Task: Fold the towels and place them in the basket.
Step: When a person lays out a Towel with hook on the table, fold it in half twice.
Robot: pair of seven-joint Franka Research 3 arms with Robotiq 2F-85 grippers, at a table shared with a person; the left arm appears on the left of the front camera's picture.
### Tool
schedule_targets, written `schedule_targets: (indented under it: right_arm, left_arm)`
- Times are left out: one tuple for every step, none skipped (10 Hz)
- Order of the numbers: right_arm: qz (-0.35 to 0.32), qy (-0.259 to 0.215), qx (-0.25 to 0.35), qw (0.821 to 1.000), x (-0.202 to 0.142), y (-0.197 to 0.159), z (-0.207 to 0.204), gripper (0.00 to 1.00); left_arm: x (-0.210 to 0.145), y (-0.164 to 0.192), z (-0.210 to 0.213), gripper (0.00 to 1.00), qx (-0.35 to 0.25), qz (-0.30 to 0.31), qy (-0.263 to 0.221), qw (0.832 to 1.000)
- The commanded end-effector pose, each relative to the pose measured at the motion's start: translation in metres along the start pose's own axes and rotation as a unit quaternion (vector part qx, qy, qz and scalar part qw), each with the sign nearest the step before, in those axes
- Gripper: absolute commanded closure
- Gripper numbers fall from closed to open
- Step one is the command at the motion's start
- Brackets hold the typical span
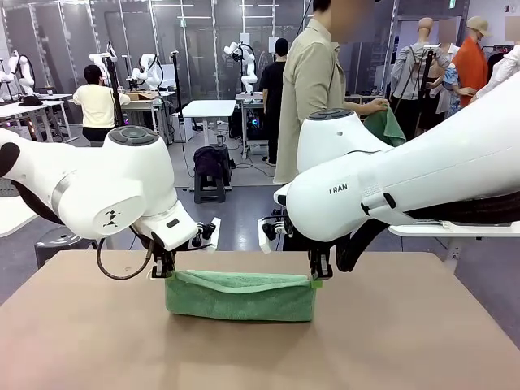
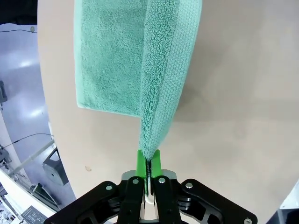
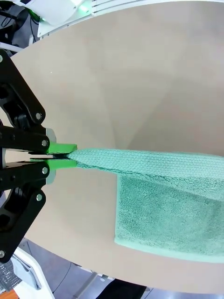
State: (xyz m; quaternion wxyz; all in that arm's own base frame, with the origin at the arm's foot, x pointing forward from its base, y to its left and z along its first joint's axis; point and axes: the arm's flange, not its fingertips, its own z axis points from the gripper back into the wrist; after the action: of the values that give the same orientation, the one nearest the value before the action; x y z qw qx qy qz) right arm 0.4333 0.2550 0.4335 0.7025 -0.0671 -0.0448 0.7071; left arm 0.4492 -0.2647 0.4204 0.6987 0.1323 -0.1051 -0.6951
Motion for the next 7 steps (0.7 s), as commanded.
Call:
schedule_targets:
  right_arm:
    - [0.004, -0.001, 0.005, 1.0, -0.001, -0.017, 0.004, 0.95]
    - [0.003, -0.002, 0.007, 1.0, -0.002, -0.024, 0.006, 0.95]
    - [0.002, -0.002, 0.009, 1.0, -0.002, -0.033, 0.01, 0.95]
    - [0.002, -0.004, 0.013, 1.0, -0.002, -0.041, 0.012, 0.95]
    - [0.001, -0.004, 0.017, 1.0, -0.002, -0.047, 0.013, 0.95]
    - [0.002, -0.006, 0.019, 1.0, -0.002, -0.052, 0.015, 0.95]
    - [0.002, -0.006, 0.02, 1.0, -0.002, -0.055, 0.017, 0.95]
  left_arm:
    - [0.001, 0.017, -0.001, 0.96, -0.004, 0.005, 0.004, 1.0]
    - [0.002, 0.025, -0.001, 0.96, -0.008, 0.007, 0.006, 1.0]
    - [0.003, 0.034, 0.0, 0.96, -0.01, 0.009, 0.007, 1.0]
    - [0.005, 0.042, 0.0, 0.96, -0.014, 0.011, 0.006, 1.0]
    - [0.005, 0.048, 0.0, 0.96, -0.017, 0.014, 0.007, 1.0]
    - [0.006, 0.053, -0.001, 0.96, -0.021, 0.017, 0.007, 1.0]
    - [0.008, 0.057, 0.0, 0.96, -0.022, 0.019, 0.011, 1.0]
